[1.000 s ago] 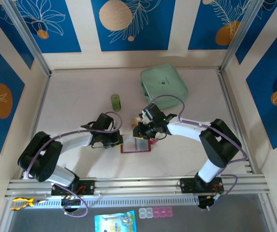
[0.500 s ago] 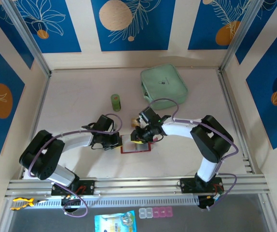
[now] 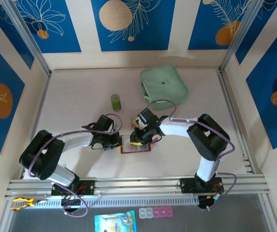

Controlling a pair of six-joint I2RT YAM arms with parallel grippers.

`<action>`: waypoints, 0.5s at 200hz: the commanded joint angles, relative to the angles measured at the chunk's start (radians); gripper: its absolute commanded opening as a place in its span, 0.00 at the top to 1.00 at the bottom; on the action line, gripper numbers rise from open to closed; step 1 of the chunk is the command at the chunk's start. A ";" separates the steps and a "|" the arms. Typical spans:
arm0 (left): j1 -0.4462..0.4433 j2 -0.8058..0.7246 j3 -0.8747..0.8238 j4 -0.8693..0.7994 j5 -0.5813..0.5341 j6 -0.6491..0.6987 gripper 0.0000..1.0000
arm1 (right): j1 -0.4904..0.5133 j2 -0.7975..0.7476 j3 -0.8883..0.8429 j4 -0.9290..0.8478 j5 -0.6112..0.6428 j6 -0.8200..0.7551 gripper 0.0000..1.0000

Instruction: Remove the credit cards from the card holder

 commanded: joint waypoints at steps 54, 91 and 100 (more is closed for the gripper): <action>0.016 0.010 -0.012 -0.065 -0.030 0.034 0.93 | 0.017 0.033 0.039 -0.072 0.044 -0.020 0.72; 0.020 0.014 -0.006 -0.078 -0.039 0.043 0.93 | 0.018 0.038 0.037 -0.088 0.068 -0.031 0.72; 0.020 0.012 -0.007 -0.081 -0.042 0.045 0.94 | 0.017 0.035 0.033 -0.093 0.076 -0.033 0.72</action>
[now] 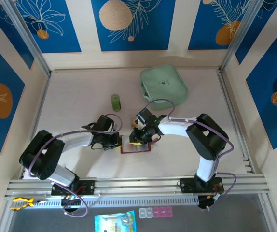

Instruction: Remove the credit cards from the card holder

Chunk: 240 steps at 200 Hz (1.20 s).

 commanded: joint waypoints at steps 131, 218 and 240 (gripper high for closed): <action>0.048 -0.001 0.003 -0.103 -0.040 0.048 0.94 | -0.005 -0.013 -0.041 -0.038 0.051 -0.015 0.72; 0.046 -0.079 0.049 -0.111 0.009 0.002 0.92 | -0.015 0.002 -0.087 0.032 0.019 0.008 0.73; 0.038 -0.083 0.038 -0.047 0.058 -0.056 0.87 | -0.017 -0.001 -0.093 0.038 0.016 0.008 0.73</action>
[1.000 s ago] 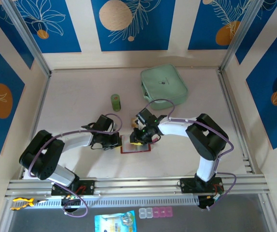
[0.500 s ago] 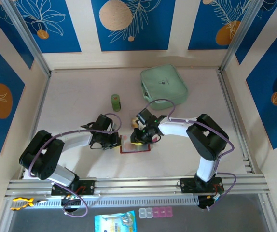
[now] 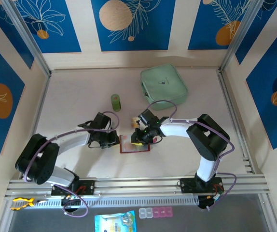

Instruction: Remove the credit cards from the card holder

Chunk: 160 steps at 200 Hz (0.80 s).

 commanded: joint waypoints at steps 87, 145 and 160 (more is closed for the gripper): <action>-0.066 0.073 0.050 0.132 0.091 -0.125 0.71 | -0.008 0.000 -0.059 0.013 -0.003 0.017 0.73; -0.091 0.153 0.083 0.136 0.093 -0.122 0.74 | -0.009 -0.013 -0.076 0.032 -0.013 0.022 0.73; -0.094 0.150 0.082 0.148 0.093 -0.129 0.77 | -0.009 -0.011 -0.082 0.046 -0.022 0.030 0.73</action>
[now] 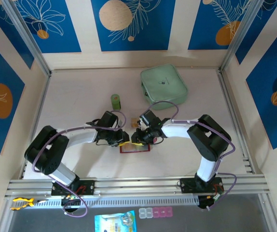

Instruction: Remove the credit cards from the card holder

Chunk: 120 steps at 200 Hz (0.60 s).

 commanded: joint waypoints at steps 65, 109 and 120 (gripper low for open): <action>-0.015 -0.009 0.037 -0.002 0.016 -0.014 0.82 | -0.004 -0.046 -0.042 -0.014 0.003 0.025 0.73; -0.026 -0.027 0.061 -0.030 0.022 -0.009 0.80 | -0.042 -0.145 -0.045 -0.061 0.020 0.004 0.72; -0.029 -0.027 0.074 -0.042 0.021 -0.005 0.80 | -0.057 -0.167 -0.049 -0.079 0.028 -0.007 0.72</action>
